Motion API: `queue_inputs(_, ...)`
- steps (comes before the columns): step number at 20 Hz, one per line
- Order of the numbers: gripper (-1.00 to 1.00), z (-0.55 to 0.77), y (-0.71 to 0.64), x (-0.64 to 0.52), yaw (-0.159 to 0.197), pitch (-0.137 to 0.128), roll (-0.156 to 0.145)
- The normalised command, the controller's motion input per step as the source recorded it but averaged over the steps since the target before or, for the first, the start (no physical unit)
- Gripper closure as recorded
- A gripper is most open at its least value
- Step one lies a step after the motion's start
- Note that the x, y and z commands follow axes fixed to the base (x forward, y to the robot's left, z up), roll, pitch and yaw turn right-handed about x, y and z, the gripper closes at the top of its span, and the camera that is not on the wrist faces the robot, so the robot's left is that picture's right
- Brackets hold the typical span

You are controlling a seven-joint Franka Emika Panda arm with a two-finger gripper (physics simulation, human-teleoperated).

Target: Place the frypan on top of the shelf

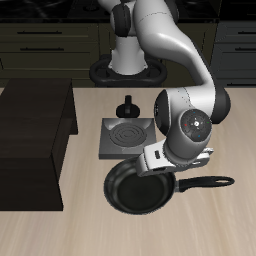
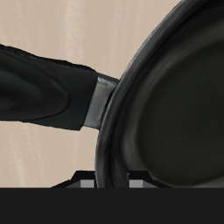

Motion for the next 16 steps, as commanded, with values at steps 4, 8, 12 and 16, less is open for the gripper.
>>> queue_inputs(4,1.00,0.30,-0.01,-0.09,0.004,-0.054,0.028)
queue_inputs(8,1.00,0.34,-0.02,-0.06,0.041,-0.063,0.003)
queue_inputs(12,1.00,0.38,-0.11,0.02,0.055,-0.078,-0.045)
queue_inputs(16,1.00,0.43,-0.04,-0.04,0.032,-0.068,-0.012)
